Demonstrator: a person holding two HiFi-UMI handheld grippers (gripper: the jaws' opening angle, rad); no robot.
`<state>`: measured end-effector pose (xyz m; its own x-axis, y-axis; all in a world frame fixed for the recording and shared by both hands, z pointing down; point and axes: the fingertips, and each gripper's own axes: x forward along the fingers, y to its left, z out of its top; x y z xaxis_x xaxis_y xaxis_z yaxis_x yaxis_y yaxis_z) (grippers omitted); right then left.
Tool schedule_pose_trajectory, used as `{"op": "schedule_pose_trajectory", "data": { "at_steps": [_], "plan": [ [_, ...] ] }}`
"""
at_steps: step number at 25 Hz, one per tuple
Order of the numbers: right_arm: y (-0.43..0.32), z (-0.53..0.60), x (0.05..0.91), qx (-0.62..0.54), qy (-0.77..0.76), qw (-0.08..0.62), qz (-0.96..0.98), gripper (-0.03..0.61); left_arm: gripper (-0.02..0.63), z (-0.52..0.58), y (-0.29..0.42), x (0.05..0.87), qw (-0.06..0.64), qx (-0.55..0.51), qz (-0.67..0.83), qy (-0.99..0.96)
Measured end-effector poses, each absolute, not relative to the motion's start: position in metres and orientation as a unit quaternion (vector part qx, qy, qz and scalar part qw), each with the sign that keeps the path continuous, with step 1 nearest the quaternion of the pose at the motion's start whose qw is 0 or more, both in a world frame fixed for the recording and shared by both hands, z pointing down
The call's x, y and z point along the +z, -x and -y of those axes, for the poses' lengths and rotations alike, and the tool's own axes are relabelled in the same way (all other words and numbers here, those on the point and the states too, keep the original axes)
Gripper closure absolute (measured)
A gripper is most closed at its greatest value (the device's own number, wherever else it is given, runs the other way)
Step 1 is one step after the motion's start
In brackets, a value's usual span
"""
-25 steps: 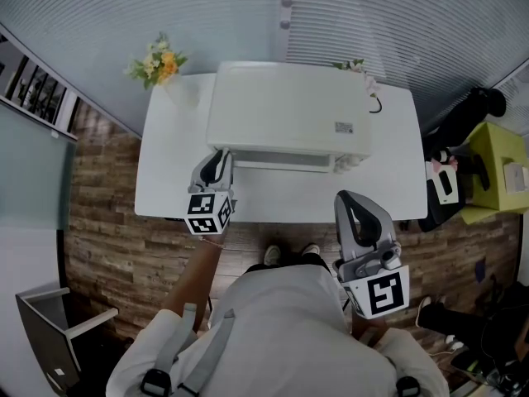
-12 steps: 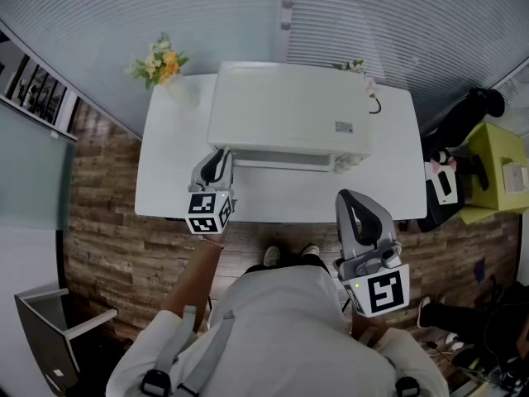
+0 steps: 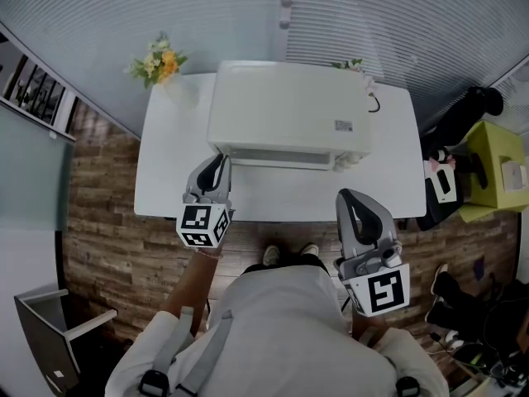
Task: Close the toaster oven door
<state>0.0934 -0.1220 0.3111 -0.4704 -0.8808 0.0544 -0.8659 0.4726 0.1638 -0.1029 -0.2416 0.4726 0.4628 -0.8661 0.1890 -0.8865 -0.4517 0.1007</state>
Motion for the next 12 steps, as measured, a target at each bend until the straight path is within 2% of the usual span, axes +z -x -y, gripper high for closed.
{"op": "schedule_pose_trajectory", "data": {
  "at_steps": [12],
  "plan": [
    [-0.094,0.119,0.31,-0.061,-0.509,0.072,0.855,0.573,0.581,0.195,0.08,0.368,0.039,-0.014,0.475,-0.879]
  ]
}}
